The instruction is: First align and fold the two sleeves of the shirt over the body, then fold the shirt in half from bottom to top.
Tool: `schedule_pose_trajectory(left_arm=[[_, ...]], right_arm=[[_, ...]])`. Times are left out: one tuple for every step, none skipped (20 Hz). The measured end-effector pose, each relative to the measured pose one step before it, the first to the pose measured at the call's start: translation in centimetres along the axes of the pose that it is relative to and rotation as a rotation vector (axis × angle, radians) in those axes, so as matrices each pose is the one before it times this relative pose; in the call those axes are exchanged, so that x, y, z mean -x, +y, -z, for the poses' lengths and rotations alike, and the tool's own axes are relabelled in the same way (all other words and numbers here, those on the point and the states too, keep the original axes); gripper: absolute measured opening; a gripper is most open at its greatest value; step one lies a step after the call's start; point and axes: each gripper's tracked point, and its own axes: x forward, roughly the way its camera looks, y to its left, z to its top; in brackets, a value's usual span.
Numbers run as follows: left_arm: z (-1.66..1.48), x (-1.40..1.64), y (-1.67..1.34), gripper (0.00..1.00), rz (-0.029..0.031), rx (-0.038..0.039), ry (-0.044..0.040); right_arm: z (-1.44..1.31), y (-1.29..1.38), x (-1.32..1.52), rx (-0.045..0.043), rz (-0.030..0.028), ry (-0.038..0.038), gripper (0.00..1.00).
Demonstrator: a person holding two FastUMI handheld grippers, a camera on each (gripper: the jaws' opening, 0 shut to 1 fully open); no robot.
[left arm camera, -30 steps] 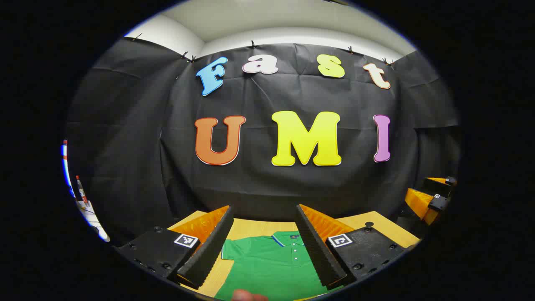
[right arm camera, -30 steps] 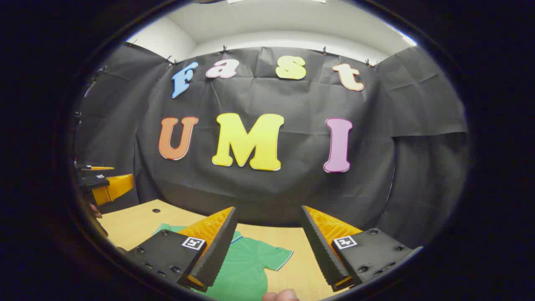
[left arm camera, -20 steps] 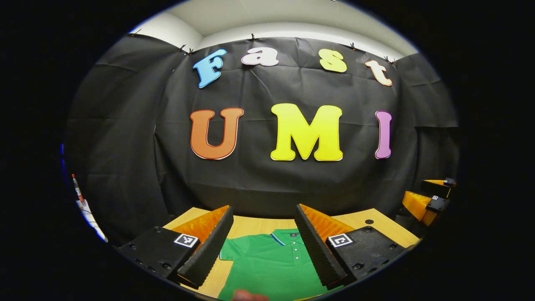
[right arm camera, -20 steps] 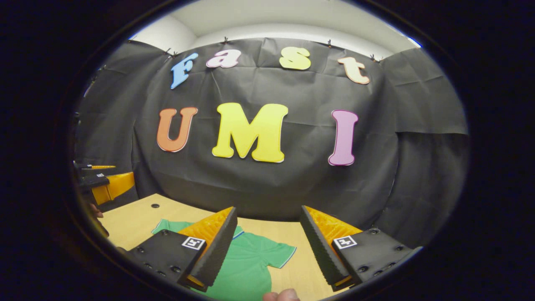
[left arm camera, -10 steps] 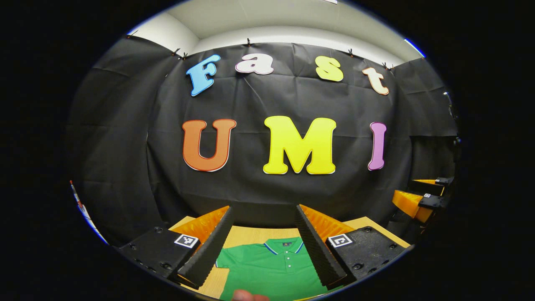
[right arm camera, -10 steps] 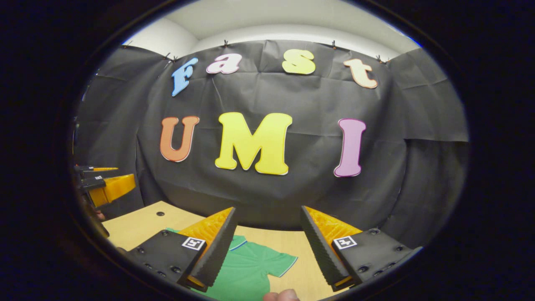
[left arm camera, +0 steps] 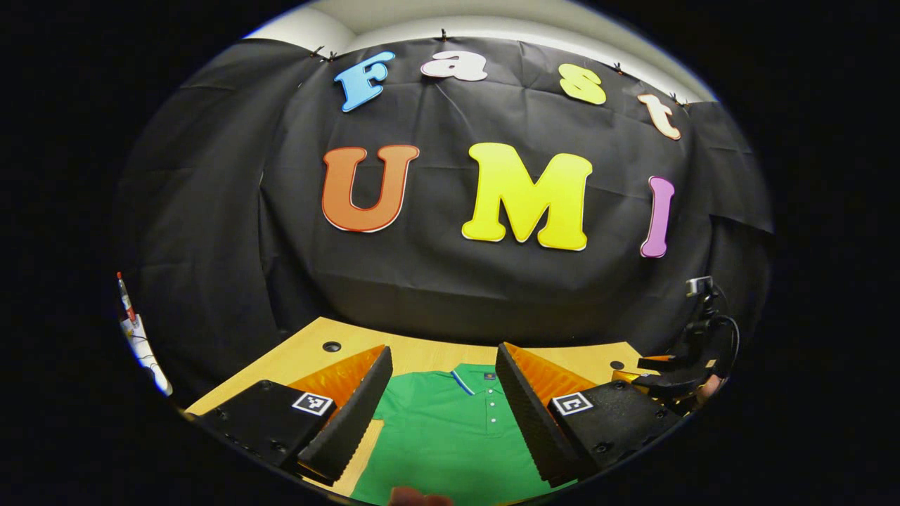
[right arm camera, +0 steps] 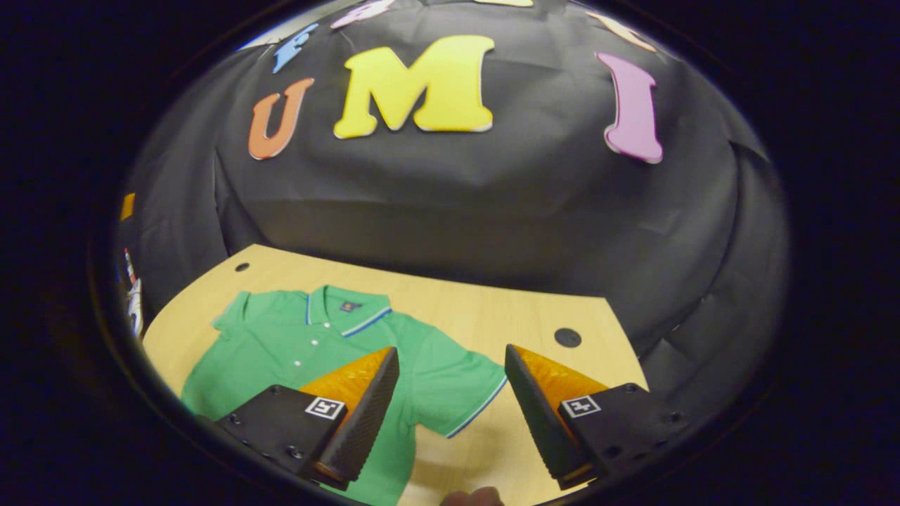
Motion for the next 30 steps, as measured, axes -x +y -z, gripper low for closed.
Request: schedule_pose_trajectory(left_arm=[[0.401, -0.057, 0.340, 0.98, -0.02189, -0.00377, 0.01134], [0.422, -0.167, 0.224, 0.98, -0.01374, 0.00564, 0.01092], [0.317, -0.129, -0.100, 0.98, -0.00634, 0.01005, 0.01044], [0.270, -0.142, -0.190, 0.98, -0.00853, 0.00690, 0.01062], [0.706, -0.249, -0.069, 0.98, -0.00907, 0.00221, 0.01741], [0.310, -0.111, 0.060, 0.98, -0.00786, -0.00360, 0.01149], [0.409, -0.244, 0.041, 0.98, -0.00979, -0.00402, 0.01255], [0.302, -0.176, -0.083, 0.98, -0.00370, 0.00055, 0.00614], [0.428, -0.079, -0.193, 0.98, -0.00338, -0.00062, 0.00704], [0.340, -0.135, -0.111, 0.98, -0.00243, -0.00210, 0.00796], [0.446, -0.212, -0.143, 0.98, -0.00239, -0.00407, 0.01160], [0.604, -0.085, -0.123, 0.98, -0.00062, -0.00243, 0.01456], [0.544, 0.046, -0.208, 0.98, 0.00033, 0.00033, 0.01400], [0.360, -0.078, -0.285, 0.98, 0.00205, 0.00137, 0.00816], [0.160, -0.087, -0.352, 0.98, 0.00235, -0.00035, 0.00495], [0.038, -0.125, -0.115, 0.98, 0.00157, -0.00235, 0.00115], [0.076, 0.059, -0.179, 0.98, 0.00304, -0.00142, -0.00005], [-0.056, 0.017, 0.095, 0.98, 0.00368, -0.00077, -0.00260], [-0.025, -0.012, -0.038, 0.98, 0.00178, -0.00006, -0.00024], [0.022, -0.014, -0.085, 0.98, 0.00212, 0.00001, -0.00058], [-0.036, 0.044, -0.024, 0.98, 0.00035, 0.00157, 0.00018], [0.018, -0.100, -0.040, 0.98, 0.00249, 0.00213, -0.00101], [-0.025, 0.025, 0.007, 0.98, 0.00050, 0.00129, 0.00071], [-0.028, 0.025, 0.018, 0.98, -0.00065, -0.00039, -0.00014], [0.020, 0.004, 0.009, 0.98, -0.00061, 0.00000, 0.00103], [0.048, 0.009, -0.004, 0.98, 0.00087, 0.00196, -0.00097], [-0.005, 0.023, 0.076, 0.98, -0.00050, 0.00058, -0.00022], [-0.035, 0.007, 0.000, 0.98, 0.00053, 0.00097, -0.00226], [0.049, -0.001, 0.044, 0.98, -0.00108, 0.00186, 0.00098], [0.081, 0.009, 0.008, 0.98, 0.00061, 0.00273, 0.00082]], right_arm=[[1.106, -0.985, -2.177, 0.01337, 0.01507, 0.02698, 0.96], [0.913, -0.686, -1.720, 0.01575, 0.00798, 0.02244, 0.95], [0.996, -0.243, -1.532, 0.00563, 0.00110, 0.01526, 0.95], [0.567, -0.139, -1.431, 0.00220, -0.00106, 0.01307, 0.96], [0.528, -0.118, -0.956, 0.00468, 0.00016, 0.01425, 0.95], [0.537, -0.300, -1.188, 0.00808, 0.00534, 0.00944, 0.95], [0.233, -0.393, -0.893, 0.00939, 0.00200, -0.00141, 0.95], [0.048, -0.323, -0.813, 0.00406, -0.00022, -0.00189, 0.92], [0.032, -0.287, -0.583, -0.00309, -0.00523, -0.00337, 0.96], [0.141, -0.182, -0.696, -0.00172, -0.00960, 0.00346, 0.95], [0.348, -0.489, -0.585, -0.00085, 0.00488, 0.00439, 0.95], [0.176, -0.267, -0.583, -0.00966, 0.00107, 0.00511, 0.95], [0.404, 0.049, -0.279, -0.01411, -0.00911, 0.01286, 0.92], [-0.352, 0.112, -0.100, -0.02141, -0.00657, -0.01296, 0.96], [0.259, -0.032, -0.104, -0.00470, -0.00422, 0.00883, 0.93], [0.016, 0.098, -0.009, -0.01112, -0.00783, 0.00263, 0.96], [0.305, 0.500, 0.131, -0.02016, -0.02261, 0.00745, 0.95], [-0.017, 0.322, -0.022, -0.01484, -0.01452, 0.00094, 0.84], [0.059, -0.066, -0.038, 0.00693, 0.00037, 0.00191, 0.75], [0.031, -0.108, 0.016, 0.00354, 0.00189, 0.00443, 0.70], [-0.081, 0.152, 0.089, -0.00154, -0.00376, 0.00162, 0.70], [0.173, 0.394, -0.148, -0.00617, -0.01456, -0.00092, 0.70], [0.046, 0.033, 0.276, -0.00270, 0.00056, 0.00378, 0.56], [-0.196, -0.070, -0.066, -0.00267, 0.00397, 0.00315, 0.41], [0.157, 0.018, 0.048, 0.00058, 0.00759, 0.00767, 0.41], [0.197, 0.419, -0.426, 0.00597, -0.00133, 0.01098, 0.38], [-0.362, -0.102, 0.367, 0.00070, 0.01235, -0.00182, 0.10], [0.106, 0.030, 0.097, -0.00607, 0.01179, 0.01316, 0.07], [-0.169, 0.119, 0.000, -0.01126, 0.01233, 0.00656, 0.07], [0.026, 0.024, 0.011, -0.01122, 0.01502, 0.01211, 0.07]])
